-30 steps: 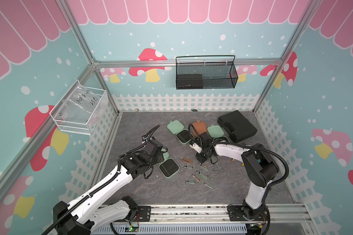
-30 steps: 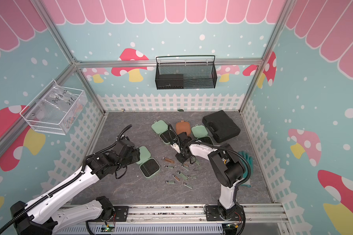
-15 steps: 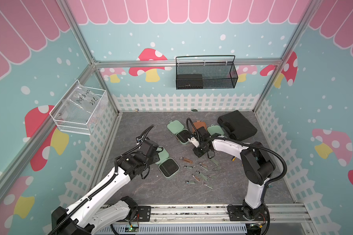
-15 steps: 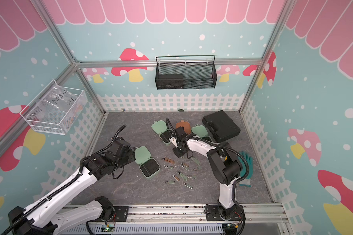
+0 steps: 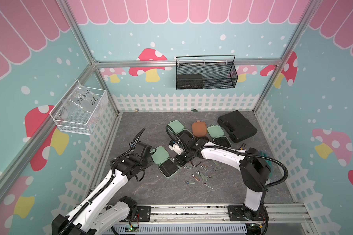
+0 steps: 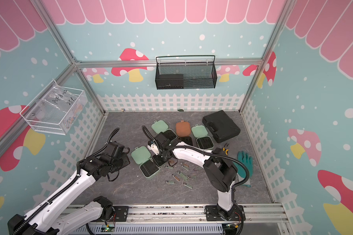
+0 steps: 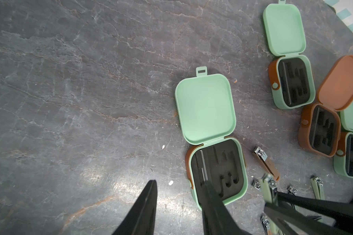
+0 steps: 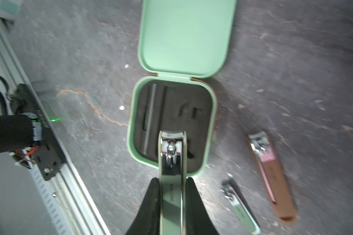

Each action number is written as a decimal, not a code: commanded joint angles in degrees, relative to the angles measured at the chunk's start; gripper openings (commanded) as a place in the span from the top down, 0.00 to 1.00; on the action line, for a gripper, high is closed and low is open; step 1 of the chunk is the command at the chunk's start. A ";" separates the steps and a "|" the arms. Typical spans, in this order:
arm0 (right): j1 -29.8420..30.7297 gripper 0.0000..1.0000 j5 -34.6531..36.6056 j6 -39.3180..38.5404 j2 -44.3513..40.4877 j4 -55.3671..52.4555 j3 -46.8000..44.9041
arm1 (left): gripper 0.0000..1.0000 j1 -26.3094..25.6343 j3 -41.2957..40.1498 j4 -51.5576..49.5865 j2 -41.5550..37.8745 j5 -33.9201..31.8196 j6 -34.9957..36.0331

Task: Organize nail clipper sets
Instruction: Place the nail clipper in the storage box.

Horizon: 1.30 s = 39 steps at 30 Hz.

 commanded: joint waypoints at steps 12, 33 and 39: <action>3.78 1.00 0.41 9.82 11.78 4.40 7.32 | 0.61 0.95 -2.03 -2.33 -2.97 1.44 0.53; 3.78 1.00 4.33 13.05 14.26 5.15 6.42 | 0.61 0.98 -2.23 -1.67 -2.08 1.40 1.66; 3.78 1.00 6.19 12.88 14.23 4.29 6.76 | 0.61 0.96 -2.23 -1.30 -1.64 1.88 1.82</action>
